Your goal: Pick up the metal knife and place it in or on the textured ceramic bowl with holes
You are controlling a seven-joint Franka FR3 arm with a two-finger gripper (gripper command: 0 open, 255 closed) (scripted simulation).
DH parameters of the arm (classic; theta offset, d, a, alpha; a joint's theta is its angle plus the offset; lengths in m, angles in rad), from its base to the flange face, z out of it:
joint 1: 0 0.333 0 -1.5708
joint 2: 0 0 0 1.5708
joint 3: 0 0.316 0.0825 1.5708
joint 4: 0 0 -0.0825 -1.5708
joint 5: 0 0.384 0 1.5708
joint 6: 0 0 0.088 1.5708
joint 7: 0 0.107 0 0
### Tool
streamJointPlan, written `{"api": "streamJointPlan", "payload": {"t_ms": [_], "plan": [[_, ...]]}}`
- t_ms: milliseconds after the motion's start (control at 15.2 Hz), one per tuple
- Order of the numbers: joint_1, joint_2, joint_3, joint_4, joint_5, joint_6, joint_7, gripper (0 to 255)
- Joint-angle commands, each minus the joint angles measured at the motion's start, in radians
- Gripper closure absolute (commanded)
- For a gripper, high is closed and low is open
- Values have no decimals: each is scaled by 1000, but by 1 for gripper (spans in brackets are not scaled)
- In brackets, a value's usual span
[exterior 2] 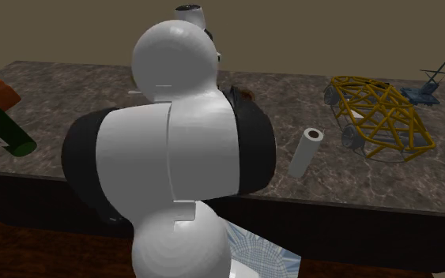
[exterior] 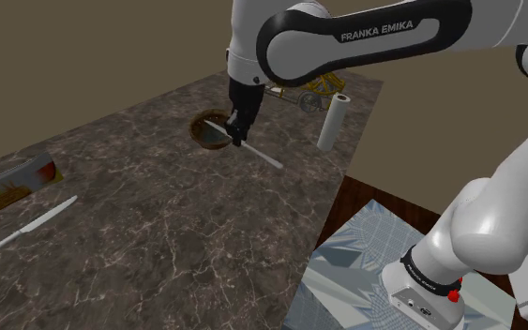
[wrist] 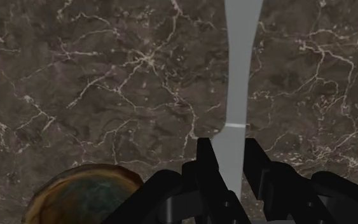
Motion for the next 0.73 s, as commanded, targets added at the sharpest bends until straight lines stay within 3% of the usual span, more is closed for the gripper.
{"api": "streamJointPlan", "payload": {"t_ms": [0,660], "plan": [[-14,62,-14,76,-22,-17,-22,255],[-27,425,-67,569,-118,-159,-108,255]]}}
